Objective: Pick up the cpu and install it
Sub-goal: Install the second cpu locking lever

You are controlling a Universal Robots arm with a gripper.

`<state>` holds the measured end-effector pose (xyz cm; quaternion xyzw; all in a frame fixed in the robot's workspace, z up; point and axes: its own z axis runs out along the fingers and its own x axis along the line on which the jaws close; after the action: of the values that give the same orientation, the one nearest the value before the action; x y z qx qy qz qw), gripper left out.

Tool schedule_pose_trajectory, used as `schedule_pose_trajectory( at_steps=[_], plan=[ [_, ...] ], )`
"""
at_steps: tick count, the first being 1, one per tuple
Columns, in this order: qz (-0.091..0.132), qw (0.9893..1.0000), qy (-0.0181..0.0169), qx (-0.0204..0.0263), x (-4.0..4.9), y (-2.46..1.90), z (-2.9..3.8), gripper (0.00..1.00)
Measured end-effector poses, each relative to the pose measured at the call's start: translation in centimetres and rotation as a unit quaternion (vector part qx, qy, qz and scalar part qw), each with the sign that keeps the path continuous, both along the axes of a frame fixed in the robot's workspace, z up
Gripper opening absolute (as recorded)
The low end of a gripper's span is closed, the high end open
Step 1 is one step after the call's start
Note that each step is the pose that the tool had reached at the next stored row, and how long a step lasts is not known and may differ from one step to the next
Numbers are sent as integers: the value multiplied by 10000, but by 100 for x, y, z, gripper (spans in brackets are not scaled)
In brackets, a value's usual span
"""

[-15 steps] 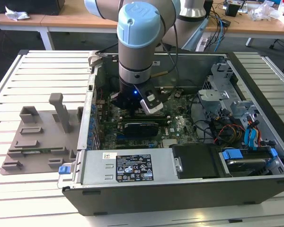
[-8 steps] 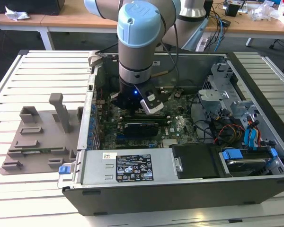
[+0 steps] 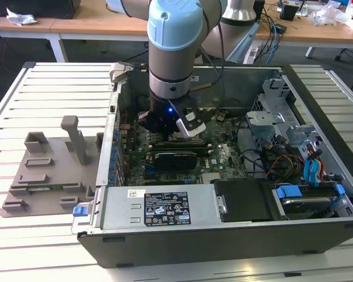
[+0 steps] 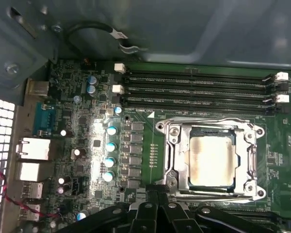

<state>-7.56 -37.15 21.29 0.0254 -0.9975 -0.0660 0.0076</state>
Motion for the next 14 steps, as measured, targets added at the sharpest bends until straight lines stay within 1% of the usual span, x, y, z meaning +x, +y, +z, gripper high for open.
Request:
schedule_pose_trajectory(
  at_steps=[1,3,4,6,7,9,14],
  plan=[
    [0,10000,1,-65,38,11,0,11],
    [0,9999,6,-109,79,25,0,11],
    [0,9999,13,-132,116,35,0,11],
    [0,9999,21,-153,153,44,0,11],
    [0,9999,26,-169,192,50,0,11],
    [0,9998,29,-198,233,58,0,11],
    [0,9997,44,-235,341,79,0,11]
  ],
)
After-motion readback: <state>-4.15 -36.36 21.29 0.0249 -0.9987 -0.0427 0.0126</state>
